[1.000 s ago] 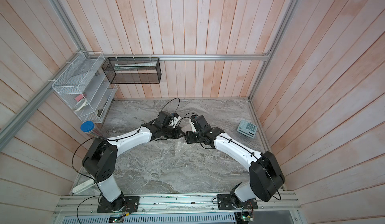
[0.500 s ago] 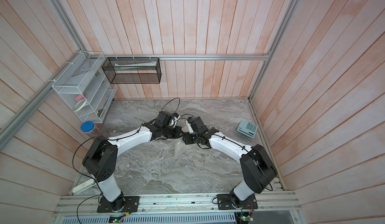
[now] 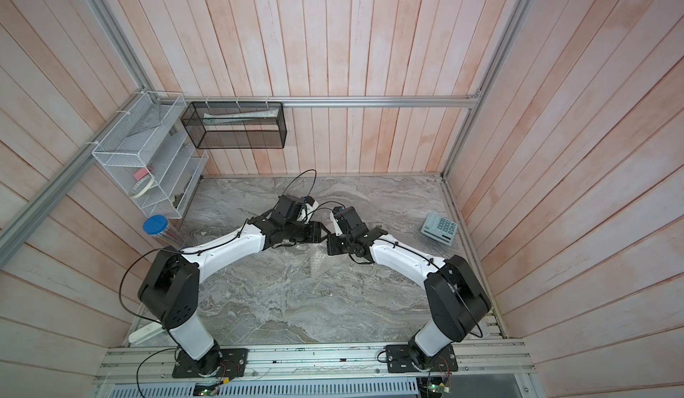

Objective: Wrap mugs in bubble wrap
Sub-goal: Wrap the mug in bubble wrap.

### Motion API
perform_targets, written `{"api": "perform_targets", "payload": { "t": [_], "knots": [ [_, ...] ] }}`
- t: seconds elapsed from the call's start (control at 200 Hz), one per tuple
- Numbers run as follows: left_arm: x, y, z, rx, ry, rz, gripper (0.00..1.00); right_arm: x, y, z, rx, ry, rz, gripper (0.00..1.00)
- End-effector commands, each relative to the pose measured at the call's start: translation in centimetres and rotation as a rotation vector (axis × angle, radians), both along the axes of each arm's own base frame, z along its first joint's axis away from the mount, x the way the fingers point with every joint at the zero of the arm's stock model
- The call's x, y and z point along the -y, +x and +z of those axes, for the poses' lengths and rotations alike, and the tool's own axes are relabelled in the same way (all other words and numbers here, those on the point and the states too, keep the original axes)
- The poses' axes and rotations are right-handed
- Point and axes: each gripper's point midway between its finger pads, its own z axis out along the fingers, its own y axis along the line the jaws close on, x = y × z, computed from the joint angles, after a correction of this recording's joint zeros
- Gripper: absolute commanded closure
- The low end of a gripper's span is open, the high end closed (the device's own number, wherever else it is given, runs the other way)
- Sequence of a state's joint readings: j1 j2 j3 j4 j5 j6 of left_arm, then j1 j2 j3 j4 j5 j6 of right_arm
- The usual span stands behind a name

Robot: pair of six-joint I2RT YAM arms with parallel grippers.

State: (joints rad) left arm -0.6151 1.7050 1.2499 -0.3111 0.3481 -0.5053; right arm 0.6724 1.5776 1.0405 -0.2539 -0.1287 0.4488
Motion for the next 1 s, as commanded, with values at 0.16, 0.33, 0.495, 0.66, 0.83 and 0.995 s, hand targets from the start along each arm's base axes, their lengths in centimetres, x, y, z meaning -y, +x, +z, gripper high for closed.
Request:
{"api": "perform_targets", "payload": {
  "t": [0.16, 0.33, 0.495, 0.66, 0.83, 0.995],
  "knots": [
    [-2.7, 0.1, 0.9, 0.095, 0.117, 0.026, 0.5, 1.7, 0.6, -1.4, -0.045, -0.016, -0.087, 1.0],
    [-1.9, -0.7, -2.7, 0.049, 0.212, -0.043, 0.51, 1.7, 0.5, -1.9, -0.069, 0.005, -0.095, 1.0],
    [-0.3, -0.5, -3.1, 0.079, 0.242, -0.055, 0.46, 1.7, 0.4, -2.2, -0.08, 0.013, -0.098, 1.0],
    [-0.1, 0.7, -3.6, 0.12, 0.33, -0.039, 0.45, 1.7, 0.1, -2.5, -0.092, 0.017, -0.094, 1.0],
    [0.6, 0.9, -5.6, 0.113, 0.402, -0.072, 0.46, 1.9, -0.3, -3.0, -0.106, 0.02, -0.094, 1.0],
    [0.7, 0.6, -8.0, 0.106, 0.503, -0.106, 0.47, 1.8, -0.7, -1.9, -0.099, 0.052, -0.091, 1.0]
  ]
}}
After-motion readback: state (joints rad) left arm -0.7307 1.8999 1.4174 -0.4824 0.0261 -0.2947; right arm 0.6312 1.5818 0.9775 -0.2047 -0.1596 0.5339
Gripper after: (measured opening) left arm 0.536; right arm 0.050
